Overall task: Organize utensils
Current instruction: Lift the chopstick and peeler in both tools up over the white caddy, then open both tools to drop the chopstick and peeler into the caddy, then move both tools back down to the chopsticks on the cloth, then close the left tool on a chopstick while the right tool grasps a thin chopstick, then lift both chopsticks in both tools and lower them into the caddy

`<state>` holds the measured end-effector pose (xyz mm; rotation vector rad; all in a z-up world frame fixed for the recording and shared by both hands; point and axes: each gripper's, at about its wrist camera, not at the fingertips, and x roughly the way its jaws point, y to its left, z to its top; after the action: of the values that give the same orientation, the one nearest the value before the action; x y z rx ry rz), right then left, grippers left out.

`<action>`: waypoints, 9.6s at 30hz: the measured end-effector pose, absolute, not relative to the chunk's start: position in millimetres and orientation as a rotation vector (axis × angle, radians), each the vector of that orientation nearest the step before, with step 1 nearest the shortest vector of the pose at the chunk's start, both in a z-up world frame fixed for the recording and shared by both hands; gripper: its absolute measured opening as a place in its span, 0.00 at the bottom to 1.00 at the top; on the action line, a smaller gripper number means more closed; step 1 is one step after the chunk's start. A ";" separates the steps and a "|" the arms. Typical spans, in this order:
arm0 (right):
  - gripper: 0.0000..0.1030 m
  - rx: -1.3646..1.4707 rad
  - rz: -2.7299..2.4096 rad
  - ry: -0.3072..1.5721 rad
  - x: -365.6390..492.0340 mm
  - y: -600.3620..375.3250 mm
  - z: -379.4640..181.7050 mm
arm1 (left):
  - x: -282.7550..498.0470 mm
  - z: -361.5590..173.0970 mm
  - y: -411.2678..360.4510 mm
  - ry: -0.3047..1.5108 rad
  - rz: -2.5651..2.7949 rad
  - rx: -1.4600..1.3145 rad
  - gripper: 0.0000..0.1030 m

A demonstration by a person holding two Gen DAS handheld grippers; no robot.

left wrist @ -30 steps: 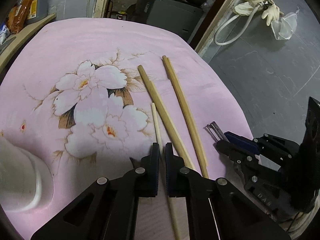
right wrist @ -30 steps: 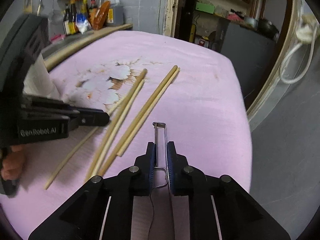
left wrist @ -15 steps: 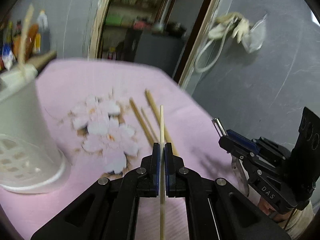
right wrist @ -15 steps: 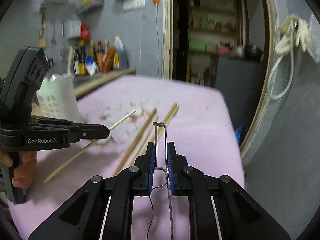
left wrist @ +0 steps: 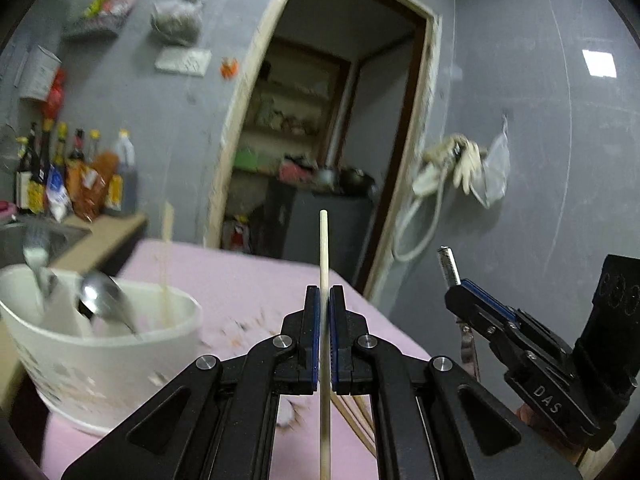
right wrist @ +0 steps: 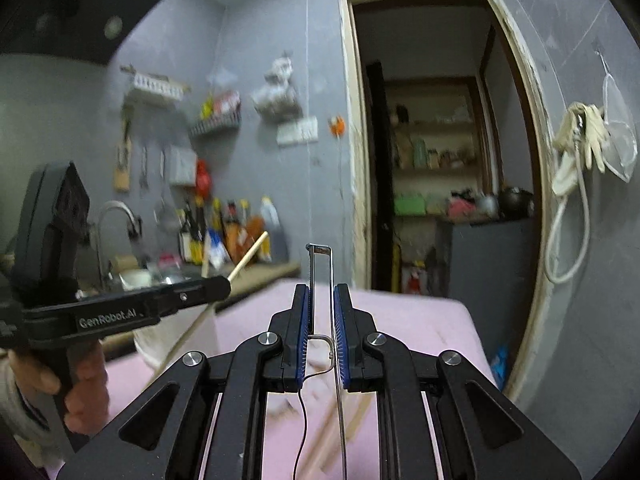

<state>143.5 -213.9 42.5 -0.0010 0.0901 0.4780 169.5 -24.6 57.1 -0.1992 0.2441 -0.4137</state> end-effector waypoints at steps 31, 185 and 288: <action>0.10 0.359 0.758 -0.140 226.2 -81.2 98.9 | 187.1 93.5 210.4 -0.098 0.041 -0.539 0.02; 0.30 -0.102 0.446 0.933 355.2 -237.4 -47.9 | 333.6 -45.2 -81.7 0.978 -0.460 -0.142 0.22; 0.03 0.128 0.619 -0.021 182.4 -177.6 95.2 | 162.7 95.5 28.0 0.046 -0.258 -0.184 0.05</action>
<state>182.4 -177.6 95.2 0.1282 -0.0205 0.6188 162.7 28.0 95.5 -0.1844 0.0458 -0.2579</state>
